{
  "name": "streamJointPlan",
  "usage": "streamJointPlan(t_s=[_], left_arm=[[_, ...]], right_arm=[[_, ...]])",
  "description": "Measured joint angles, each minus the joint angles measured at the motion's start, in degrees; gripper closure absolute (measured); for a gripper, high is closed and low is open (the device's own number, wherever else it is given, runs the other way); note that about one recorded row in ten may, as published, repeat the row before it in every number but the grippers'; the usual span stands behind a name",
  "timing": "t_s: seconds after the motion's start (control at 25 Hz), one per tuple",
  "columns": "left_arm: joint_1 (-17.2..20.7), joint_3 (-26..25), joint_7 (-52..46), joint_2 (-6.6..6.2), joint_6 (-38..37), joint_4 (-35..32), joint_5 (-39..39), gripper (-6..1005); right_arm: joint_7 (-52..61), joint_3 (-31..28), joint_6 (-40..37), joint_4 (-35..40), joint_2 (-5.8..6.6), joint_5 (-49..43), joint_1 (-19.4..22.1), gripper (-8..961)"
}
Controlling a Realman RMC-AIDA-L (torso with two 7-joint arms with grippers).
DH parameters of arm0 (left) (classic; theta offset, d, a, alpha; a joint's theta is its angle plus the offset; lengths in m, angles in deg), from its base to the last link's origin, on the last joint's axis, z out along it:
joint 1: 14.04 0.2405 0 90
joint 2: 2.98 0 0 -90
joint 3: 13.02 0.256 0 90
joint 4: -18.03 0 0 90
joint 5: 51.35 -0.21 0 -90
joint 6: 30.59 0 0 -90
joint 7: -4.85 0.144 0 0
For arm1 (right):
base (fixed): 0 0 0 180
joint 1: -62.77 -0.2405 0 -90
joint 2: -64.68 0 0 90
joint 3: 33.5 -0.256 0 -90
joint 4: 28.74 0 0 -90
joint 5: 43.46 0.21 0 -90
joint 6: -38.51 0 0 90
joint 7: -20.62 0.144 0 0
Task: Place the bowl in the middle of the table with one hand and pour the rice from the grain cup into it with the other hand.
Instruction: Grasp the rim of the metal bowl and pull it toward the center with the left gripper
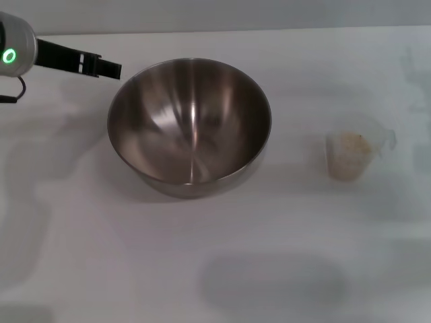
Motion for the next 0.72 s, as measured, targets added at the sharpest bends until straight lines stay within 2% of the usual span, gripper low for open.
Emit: streamJointPlan(t_s=[0.72], left_arm=[[-6.1, 0.3, 1.6, 0.01, 2.5, -9.8, -0.3, 160]], right_arm=[[-0.1, 0.0, 1.3, 0.0, 0.46, 0.0, -0.7, 239]])
